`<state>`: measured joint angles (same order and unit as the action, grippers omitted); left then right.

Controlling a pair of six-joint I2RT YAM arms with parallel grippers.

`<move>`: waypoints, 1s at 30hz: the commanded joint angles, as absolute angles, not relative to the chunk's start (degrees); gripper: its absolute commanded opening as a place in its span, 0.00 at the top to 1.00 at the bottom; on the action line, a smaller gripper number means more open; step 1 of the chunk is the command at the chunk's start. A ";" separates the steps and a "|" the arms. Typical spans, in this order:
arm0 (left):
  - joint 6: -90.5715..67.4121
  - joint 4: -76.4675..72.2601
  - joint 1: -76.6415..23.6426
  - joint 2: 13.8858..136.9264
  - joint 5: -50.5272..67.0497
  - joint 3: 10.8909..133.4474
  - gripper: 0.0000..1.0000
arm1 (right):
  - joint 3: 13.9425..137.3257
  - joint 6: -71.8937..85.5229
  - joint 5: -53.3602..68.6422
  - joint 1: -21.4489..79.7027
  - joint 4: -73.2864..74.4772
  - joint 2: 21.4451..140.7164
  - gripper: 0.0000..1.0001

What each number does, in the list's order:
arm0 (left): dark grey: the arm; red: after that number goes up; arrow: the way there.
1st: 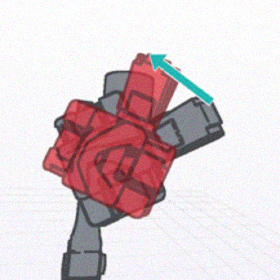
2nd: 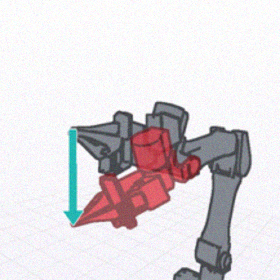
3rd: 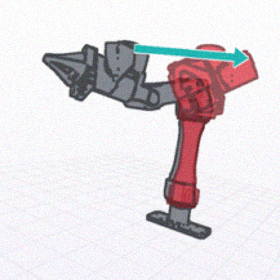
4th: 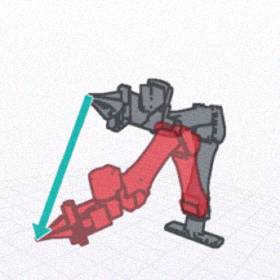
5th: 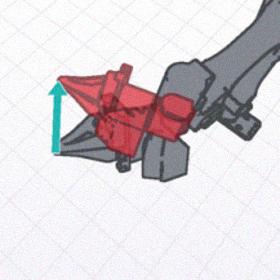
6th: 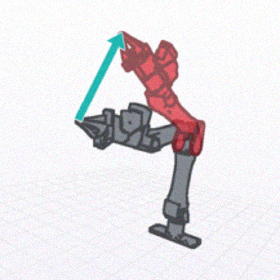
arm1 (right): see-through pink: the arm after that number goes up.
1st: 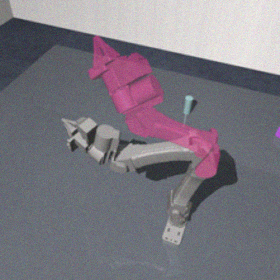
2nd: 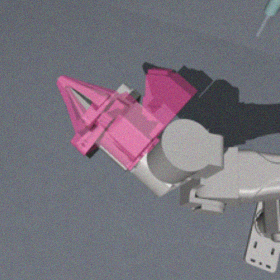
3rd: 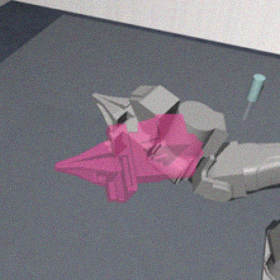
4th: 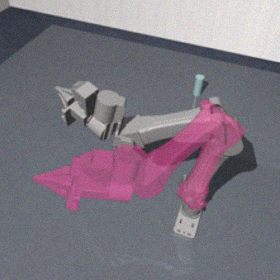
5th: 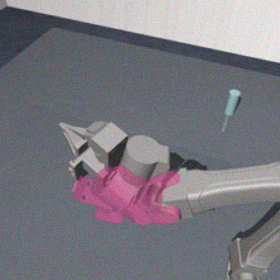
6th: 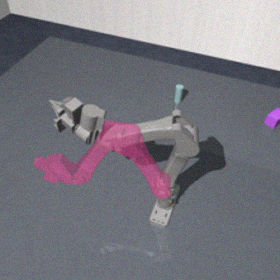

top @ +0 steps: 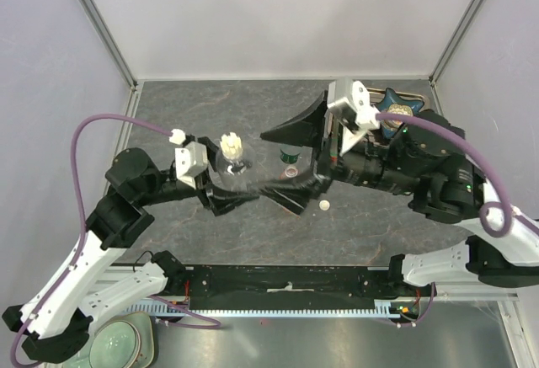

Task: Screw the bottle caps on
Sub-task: Screw the bottle cap onto the plastic bottle.

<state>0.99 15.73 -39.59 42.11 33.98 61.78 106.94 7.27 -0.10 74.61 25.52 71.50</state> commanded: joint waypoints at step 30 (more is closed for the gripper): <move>-3.51 10.90 -39.55 44.03 74.88 59.85 0.98 | 106.52 16.35 55.46 61.61 12.48 81.74 0.41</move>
<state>-1.32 13.45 -39.62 44.51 75.11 59.59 107.28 14.81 53.34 61.89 16.71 82.54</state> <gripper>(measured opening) 0.712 0.616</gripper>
